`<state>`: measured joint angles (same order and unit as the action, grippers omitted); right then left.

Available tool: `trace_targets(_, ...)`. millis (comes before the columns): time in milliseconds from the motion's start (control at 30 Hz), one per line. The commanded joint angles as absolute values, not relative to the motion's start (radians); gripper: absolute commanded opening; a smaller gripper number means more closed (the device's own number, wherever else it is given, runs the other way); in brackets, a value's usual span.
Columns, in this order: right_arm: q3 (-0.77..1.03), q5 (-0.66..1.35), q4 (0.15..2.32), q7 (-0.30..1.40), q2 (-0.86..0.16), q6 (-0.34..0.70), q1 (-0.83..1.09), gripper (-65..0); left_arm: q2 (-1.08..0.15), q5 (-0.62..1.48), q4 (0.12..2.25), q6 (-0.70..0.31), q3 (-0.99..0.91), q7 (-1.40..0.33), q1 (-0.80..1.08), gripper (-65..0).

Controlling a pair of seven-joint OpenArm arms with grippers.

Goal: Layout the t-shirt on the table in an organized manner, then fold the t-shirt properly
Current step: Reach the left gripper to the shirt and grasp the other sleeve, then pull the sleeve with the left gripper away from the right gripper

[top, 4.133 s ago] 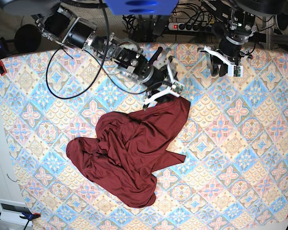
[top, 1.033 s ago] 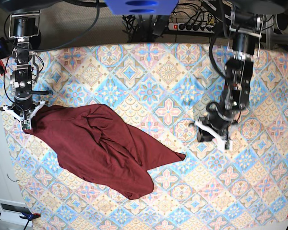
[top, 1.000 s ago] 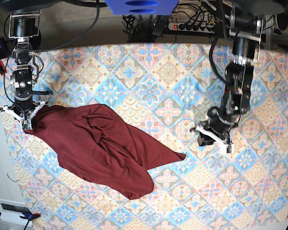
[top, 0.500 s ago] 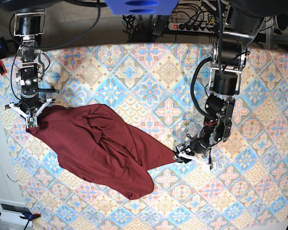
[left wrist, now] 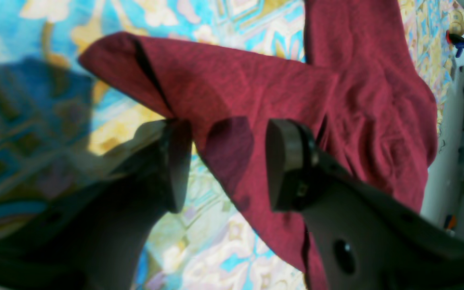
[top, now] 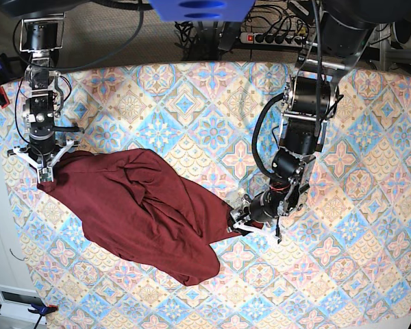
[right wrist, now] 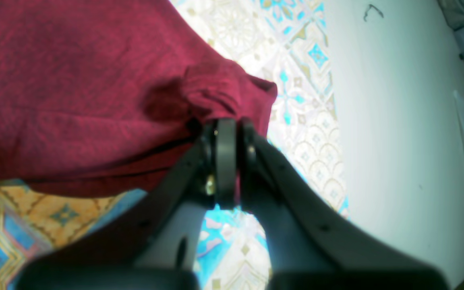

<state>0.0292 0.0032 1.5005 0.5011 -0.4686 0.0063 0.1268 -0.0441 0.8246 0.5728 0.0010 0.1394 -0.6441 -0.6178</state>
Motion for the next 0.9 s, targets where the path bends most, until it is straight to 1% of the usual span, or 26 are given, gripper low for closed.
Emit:
trace_targets(0, 0.041, -0.004, 1.517, 0.479, -0.489, -0.002, 0.111, -63.9, -0.036, 0.826, 0.561, 0.008, 0.139, -0.667, -0.634, -35.7)
trace_targets(67, 0.041, -0.004, 1.517, 0.479, -0.489, -0.002, 0.111, -63.9, -0.036, 0.826, 0.545, 0.007, 0.139, -0.667, -0.633, -38.0)
trace_targets(100, 0.041, -0.004, 1.517, 0.478, -0.489, -0.002, 0.111, -63.9, -0.036, 0.826, 0.544, 0.007, 0.140, -0.667, -0.631, -41.3)
trace_targets(133, 0.041, -0.004, 1.517, 0.478, -0.489, -0.002, 0.111, -63.9, -0.036, 0.825, 0.544, 0.005, 0.142, -0.667, -0.628, -45.7)
trace_targets(167, 0.041, -0.004, 1.517, 0.478, -0.489, -0.002, 0.111, -63.9, -0.036, 0.825, 0.544, 0.005, 0.143, -0.668, -0.628, -51.8)
trace_targets(200, 0.041, -0.004, 1.517, 0.478, -0.489, -0.002, 0.111, -64.0, -0.036, 0.825, 0.544, 0.004, 0.145, -0.670, -0.628, -60.9)
trace_targets(233, 0.041, -0.004, 1.518, 0.478, -0.489, -0.002, 0.111, -64.0, -0.036, 0.825, 0.544, 0.004, 0.145, -0.673, -0.628, -65.0)
trace_targets(300, 0.041, -0.004, 1.518, 0.478, -0.489, -0.002, 0.111, -64.0, -0.041, 0.823, 0.545, 0.004, 0.145, -0.676, -0.627, -65.0)
trace_targets(367, 0.041, -0.004, 1.518, 0.478, -0.489, -0.002, 0.111, -64.1, -0.048, 0.823, 0.587, 0.004, 0.147, -0.719, -0.624, -65.0)
trace_targets(500, 0.042, -0.004, 1.518, 0.464, -0.489, -0.002, 0.111, -64.2, -0.119, 0.823, 0.842, 0.004, 0.147, -0.822, -0.536, -65.0)
trace_targets(600, 0.042, -0.004, 1.518, 0.430, -0.489, -0.002, 0.111, -64.0, -0.176, 0.828, 0.934, 0.004, 0.147, -0.878, -0.487, -65.0)
trace_targets(667, 0.042, -0.004, 1.517, 0.424, -0.489, -0.002, 0.111, -64.0, -0.213, 0.829, 0.997, 0.002, 0.147, -0.903, -0.438, -65.0)
trace_targets(867, 0.044, -0.002, 1.511, 0.423, -0.489, -0.002, 0.117, -64.0, -0.344, 0.829, 1.303, 0.002, 0.145, -0.915, -0.199, -65.0)
